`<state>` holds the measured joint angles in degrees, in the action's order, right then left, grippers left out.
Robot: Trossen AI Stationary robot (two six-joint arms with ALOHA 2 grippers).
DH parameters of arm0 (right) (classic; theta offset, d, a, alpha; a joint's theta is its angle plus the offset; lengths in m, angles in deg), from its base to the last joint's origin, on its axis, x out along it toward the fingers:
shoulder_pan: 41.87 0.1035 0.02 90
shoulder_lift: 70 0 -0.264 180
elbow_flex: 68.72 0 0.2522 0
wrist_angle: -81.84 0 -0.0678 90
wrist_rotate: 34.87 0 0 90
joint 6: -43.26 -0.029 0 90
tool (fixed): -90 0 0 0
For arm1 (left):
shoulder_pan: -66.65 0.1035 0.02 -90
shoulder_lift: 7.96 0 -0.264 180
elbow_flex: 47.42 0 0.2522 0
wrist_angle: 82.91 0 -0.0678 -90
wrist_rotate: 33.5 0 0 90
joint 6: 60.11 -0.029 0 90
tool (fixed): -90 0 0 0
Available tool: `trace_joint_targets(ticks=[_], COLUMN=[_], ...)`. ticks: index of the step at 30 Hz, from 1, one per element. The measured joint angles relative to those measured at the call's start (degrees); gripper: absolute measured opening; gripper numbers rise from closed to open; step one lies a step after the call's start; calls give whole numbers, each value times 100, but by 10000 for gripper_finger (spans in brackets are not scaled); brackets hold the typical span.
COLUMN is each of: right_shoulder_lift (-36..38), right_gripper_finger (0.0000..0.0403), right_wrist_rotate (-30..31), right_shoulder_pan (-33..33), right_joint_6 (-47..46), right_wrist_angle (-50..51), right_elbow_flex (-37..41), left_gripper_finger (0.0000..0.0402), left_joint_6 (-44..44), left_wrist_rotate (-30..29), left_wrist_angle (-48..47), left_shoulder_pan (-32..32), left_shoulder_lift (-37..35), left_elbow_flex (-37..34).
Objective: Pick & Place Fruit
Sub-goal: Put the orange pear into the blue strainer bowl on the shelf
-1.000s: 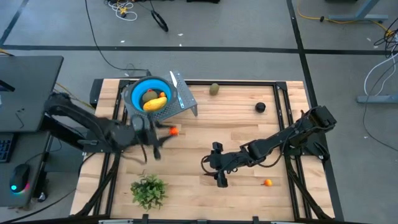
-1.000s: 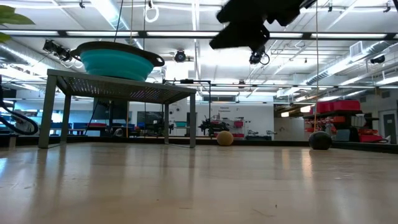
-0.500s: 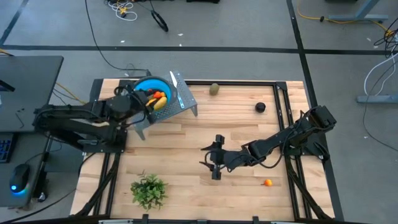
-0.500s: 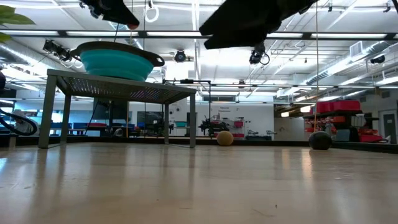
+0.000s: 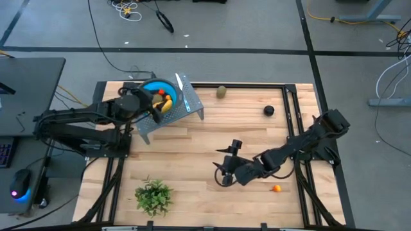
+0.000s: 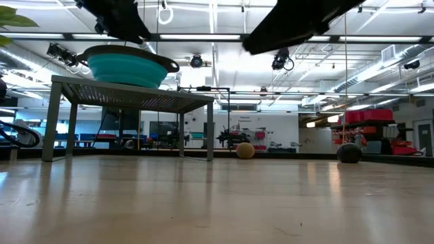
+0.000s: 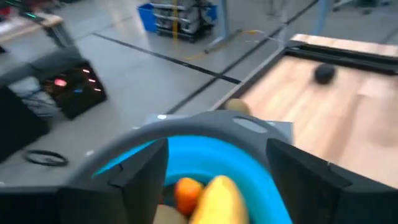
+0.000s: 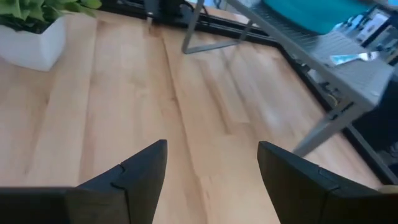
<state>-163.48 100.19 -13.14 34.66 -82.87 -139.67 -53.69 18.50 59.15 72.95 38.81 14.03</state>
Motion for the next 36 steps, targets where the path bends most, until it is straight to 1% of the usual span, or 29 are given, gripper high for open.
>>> trace_joint_targets(ticks=[2, 3, 6, 8, 10, 13, 16, 18, 21, 24, 26, 29, 33, 36], right_shoulder_lift=[191, 291, 616, 787, 845, 824, 764, 766, 766, 766, 766, 766, 745, 591], right_gripper_finger=[261, 261, 261, 261, 261, 261, 261, 261, 261, 261, 261, 261, 261, 261], right_wrist_rotate=[144, 124, -314, -770, -1263, -2220, -3182, -3509, -3752, -4110, -4229, -4153, -3748, -3805], right_shoulder_pan=[143, 230, 475, 609, 725, 882, 1047, 1207, 1532, 1836, 2037, 2308, 2585, 2757], right_joint_6=[-205, -346, -936, -1517, -2138, -2903, -3405, -3684, -4062, -4710, -5109, -5352, -5351, -5284], right_wrist_angle=[288, 473, 1258, 1884, 2506, 3383, 3831, 3971, 4312, 4860, 5200, 5381, 5323, 5160], right_elbow_flex=[0, -4, -4, -6, -4, -4, -1, 0, -1, 0, 0, 53, 246, 447], left_gripper_finger=[294, 299, 305, 305, 301, 294, 289, 286, 286, 285, 285, 285, 285, 285], left_joint_6=[85, 129, 194, 196, 193, 175, 185, 195, 216, 335, 362, 327, 184, 173], left_wrist_rotate=[276, 446, 952, 1093, 1067, 1037, 1039, 1039, 1024, 1037, 1041, 1043, 1043, 1033], left_wrist_angle=[88, 169, 380, 551, 746, 1079, 1423, 1793, 2213, 2561, 2789, 3164, 3571, 3721], left_shoulder_pan=[-78, -140, -404, -676, -1005, -1488, -1924, -2184, -2506, -2722, -2818, -2897, -2925, -2935], left_shoulder_lift=[6, 3, 9, 46, 168, 436, 805, 1126, 1594, 2056, 2346, 2712, 3065, 3241], left_elbow_flex=[-1, -1, -1, -1, 1, -1, -1, -1, -1, -1, -1, -1, -1, -1])
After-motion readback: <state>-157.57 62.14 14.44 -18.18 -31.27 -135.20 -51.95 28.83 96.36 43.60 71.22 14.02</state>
